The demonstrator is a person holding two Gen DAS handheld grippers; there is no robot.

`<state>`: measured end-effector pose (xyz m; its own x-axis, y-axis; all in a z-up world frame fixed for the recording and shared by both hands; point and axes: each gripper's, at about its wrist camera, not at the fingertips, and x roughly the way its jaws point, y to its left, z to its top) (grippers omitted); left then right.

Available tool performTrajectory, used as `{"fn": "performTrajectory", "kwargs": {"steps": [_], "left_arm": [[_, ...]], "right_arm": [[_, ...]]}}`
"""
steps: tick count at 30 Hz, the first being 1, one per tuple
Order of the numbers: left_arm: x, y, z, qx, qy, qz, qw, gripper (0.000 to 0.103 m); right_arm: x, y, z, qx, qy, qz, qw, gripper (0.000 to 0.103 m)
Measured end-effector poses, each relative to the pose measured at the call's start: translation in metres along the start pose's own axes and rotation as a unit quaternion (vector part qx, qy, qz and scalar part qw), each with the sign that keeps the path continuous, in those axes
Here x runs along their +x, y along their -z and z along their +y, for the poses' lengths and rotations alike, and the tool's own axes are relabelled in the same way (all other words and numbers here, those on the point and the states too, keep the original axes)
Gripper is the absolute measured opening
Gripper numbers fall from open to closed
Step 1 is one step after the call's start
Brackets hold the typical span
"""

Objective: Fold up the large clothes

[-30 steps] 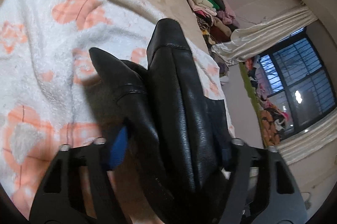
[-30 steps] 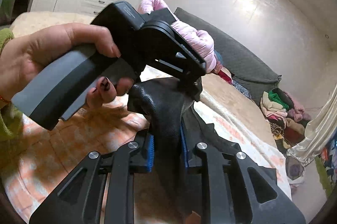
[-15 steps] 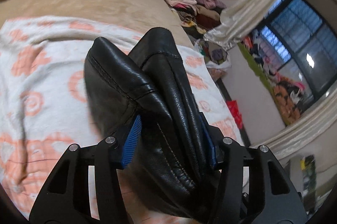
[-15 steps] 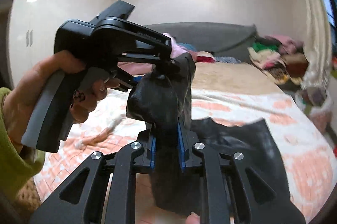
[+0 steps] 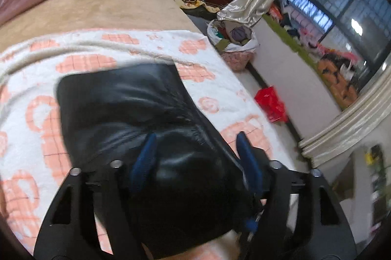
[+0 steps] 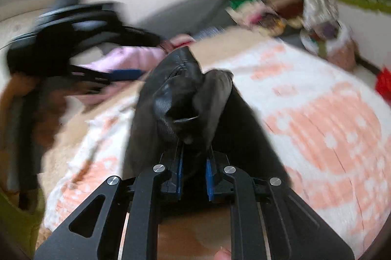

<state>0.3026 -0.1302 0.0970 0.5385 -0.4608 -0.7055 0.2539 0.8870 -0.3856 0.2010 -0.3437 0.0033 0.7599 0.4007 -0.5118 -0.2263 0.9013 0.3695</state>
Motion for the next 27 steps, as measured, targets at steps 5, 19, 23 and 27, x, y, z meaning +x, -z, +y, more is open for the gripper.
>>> {"fn": "performTrajectory", "kwargs": {"steps": [5,19,23,27], "left_arm": [[0.006,0.041,0.031,0.014,-0.104,0.009,0.9945,0.068],[0.02,0.084,0.067,-0.017,-0.107,0.029,0.9937,0.071],[0.022,0.087,0.058,-0.017,-0.109,0.025,0.9936,0.071],[0.021,0.09,0.053,-0.008,-0.123,0.023,0.9921,0.072]], "right_arm": [[0.018,0.015,-0.045,0.113,-0.027,0.056,0.992,0.018],[0.044,-0.063,-0.041,0.068,-0.021,0.093,0.993,0.096],[0.097,-0.082,-0.053,0.07,-0.02,0.16,0.984,0.076],[0.111,-0.087,-0.04,0.034,-0.089,0.157,0.983,0.019]]}}
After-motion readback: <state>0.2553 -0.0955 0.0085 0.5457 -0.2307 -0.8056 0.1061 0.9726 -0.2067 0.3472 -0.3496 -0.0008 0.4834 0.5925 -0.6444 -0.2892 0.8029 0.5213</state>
